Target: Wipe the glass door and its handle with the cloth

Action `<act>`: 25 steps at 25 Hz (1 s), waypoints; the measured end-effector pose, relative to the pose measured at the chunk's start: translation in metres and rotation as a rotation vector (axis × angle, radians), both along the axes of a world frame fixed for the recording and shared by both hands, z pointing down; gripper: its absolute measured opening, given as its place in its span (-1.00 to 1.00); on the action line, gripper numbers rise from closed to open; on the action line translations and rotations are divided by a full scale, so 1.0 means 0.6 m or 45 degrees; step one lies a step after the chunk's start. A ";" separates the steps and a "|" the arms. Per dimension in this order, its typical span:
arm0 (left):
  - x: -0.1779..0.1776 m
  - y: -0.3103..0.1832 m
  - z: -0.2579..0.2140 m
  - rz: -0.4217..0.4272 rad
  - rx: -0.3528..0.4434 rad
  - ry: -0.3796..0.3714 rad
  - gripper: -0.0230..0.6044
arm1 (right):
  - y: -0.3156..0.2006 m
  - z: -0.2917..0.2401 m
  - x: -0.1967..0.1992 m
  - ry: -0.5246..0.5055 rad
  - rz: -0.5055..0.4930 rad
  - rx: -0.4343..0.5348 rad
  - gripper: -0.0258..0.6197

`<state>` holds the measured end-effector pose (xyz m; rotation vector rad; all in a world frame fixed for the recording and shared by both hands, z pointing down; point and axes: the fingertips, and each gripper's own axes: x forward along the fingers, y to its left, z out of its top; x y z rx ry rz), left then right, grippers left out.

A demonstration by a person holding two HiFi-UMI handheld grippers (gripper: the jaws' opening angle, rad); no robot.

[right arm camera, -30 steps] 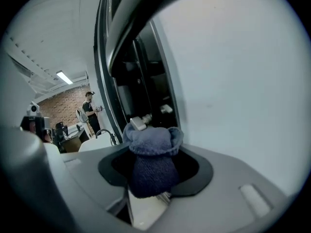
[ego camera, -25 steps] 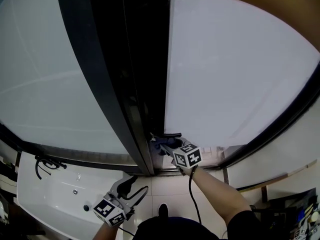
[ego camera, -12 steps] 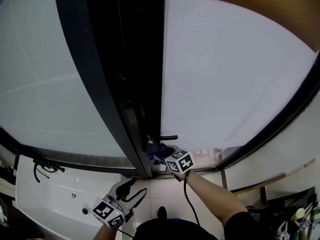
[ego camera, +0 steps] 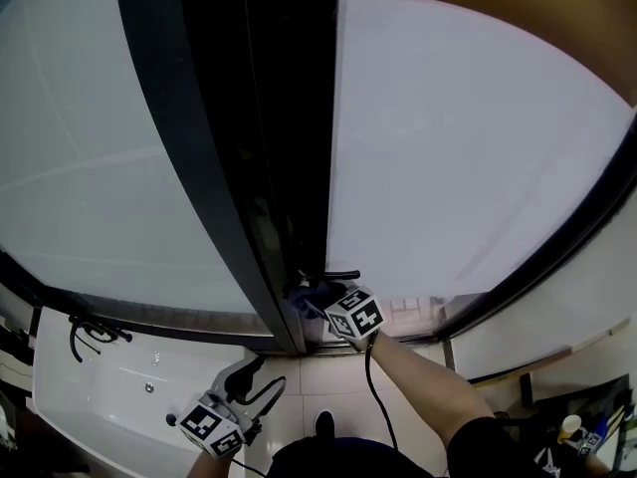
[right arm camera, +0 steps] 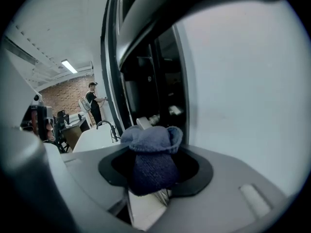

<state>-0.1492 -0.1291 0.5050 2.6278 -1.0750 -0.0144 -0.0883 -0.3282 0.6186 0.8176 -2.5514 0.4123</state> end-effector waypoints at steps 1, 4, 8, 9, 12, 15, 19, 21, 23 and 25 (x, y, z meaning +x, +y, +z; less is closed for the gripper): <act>0.001 -0.001 -0.002 0.001 0.001 0.001 -0.21 | -0.001 -0.002 0.007 -0.002 0.011 0.003 -0.34; 0.010 -0.003 -0.005 0.020 0.011 -0.011 -0.21 | -0.008 -0.014 0.035 -0.033 0.066 0.010 -0.34; 0.024 -0.004 -0.006 0.048 0.009 -0.009 -0.21 | -0.019 -0.039 0.079 -0.082 0.146 0.027 -0.34; 0.028 -0.004 -0.007 0.054 0.009 -0.009 -0.21 | -0.019 -0.044 0.087 -0.083 0.152 0.033 -0.34; 0.042 -0.003 -0.013 0.068 0.014 0.008 -0.21 | -0.004 -0.055 0.110 -0.105 0.161 0.031 -0.34; 0.051 0.001 -0.019 0.089 0.031 -0.001 -0.21 | 0.048 -0.062 0.120 -0.027 0.070 0.098 -0.34; 0.053 -0.001 -0.022 0.100 0.034 -0.012 -0.21 | 0.113 -0.126 0.084 0.150 -0.158 0.402 -0.34; 0.055 -0.002 -0.026 0.102 0.040 -0.010 -0.21 | 0.124 -0.195 0.060 0.164 -0.189 0.575 -0.34; 0.058 -0.002 -0.028 0.112 0.048 -0.002 -0.21 | 0.126 -0.258 0.035 0.231 -0.200 0.763 -0.34; 0.062 0.001 -0.028 0.122 0.050 0.007 -0.21 | 0.119 -0.289 0.008 0.354 -0.223 0.916 -0.34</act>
